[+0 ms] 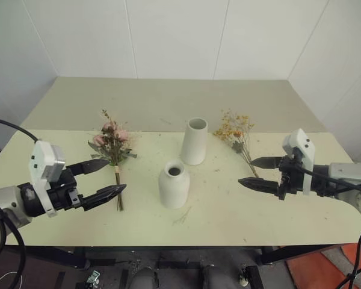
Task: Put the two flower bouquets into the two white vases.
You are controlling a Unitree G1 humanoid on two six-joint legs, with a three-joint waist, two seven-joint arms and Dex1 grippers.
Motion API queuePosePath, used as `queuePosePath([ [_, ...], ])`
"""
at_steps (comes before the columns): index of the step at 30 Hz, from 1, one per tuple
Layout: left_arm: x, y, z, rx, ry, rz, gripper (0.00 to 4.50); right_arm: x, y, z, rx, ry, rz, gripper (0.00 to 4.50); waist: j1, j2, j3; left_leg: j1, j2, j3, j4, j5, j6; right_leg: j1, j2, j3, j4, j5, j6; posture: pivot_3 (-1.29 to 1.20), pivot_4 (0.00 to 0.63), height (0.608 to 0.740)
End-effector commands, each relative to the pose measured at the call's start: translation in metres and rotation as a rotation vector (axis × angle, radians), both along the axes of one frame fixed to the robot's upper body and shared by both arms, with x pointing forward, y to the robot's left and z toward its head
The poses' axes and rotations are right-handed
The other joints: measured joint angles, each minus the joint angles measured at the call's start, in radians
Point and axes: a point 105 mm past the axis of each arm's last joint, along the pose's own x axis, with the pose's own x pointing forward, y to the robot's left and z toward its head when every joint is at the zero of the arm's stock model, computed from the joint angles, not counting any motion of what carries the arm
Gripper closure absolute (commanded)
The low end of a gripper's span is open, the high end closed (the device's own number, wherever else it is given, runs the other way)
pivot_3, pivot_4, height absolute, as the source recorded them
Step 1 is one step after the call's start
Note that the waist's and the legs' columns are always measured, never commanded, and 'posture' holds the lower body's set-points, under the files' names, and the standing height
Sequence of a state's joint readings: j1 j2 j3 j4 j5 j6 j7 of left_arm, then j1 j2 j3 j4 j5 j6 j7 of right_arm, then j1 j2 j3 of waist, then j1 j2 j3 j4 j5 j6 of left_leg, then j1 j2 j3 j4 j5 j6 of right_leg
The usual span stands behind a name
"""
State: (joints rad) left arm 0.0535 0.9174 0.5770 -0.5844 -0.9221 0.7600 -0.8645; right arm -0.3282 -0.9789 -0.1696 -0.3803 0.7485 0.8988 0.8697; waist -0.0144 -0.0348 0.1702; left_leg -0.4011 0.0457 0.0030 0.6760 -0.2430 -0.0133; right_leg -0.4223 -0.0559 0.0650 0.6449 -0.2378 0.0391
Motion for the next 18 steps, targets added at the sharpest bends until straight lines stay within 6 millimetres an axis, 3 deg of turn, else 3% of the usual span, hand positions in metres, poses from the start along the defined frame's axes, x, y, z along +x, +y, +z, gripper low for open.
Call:
queuePosePath([
  [1, 0.000, 0.000, 0.008, 0.018, -0.047, -0.012, 0.02, 0.001, -0.004, 0.012, -0.011, -0.049, -0.020, 0.00, 0.000, 0.000, 0.000, 0.000, 0.000, 0.000, 0.000, 0.000, 0.000, 0.000, 0.000, 0.000, 0.000, 0.000, 0.000, 0.00, 0.150, 0.740],
  [10, -0.001, -0.001, 0.010, 0.020, -0.054, -0.017, 0.02, 0.004, -0.006, 0.012, -0.011, -0.056, -0.033, 0.00, 0.000, 0.000, 0.000, 0.000, 0.000, 0.000, 0.000, 0.000, 0.000, 0.000, 0.000, 0.000, 0.000, 0.000, 0.000, 0.00, 0.150, 0.740],
  [18, 0.005, -0.009, 0.017, 0.007, -0.076, -0.063, 0.02, 0.050, -0.002, 0.007, -0.050, 0.039, -0.241, 0.00, -0.009, 0.000, 0.000, 0.002, 0.000, 0.000, 0.000, 0.000, 0.000, 0.000, 0.001, 0.001, 0.001, 0.000, -0.001, 0.00, 0.150, 0.740],
])
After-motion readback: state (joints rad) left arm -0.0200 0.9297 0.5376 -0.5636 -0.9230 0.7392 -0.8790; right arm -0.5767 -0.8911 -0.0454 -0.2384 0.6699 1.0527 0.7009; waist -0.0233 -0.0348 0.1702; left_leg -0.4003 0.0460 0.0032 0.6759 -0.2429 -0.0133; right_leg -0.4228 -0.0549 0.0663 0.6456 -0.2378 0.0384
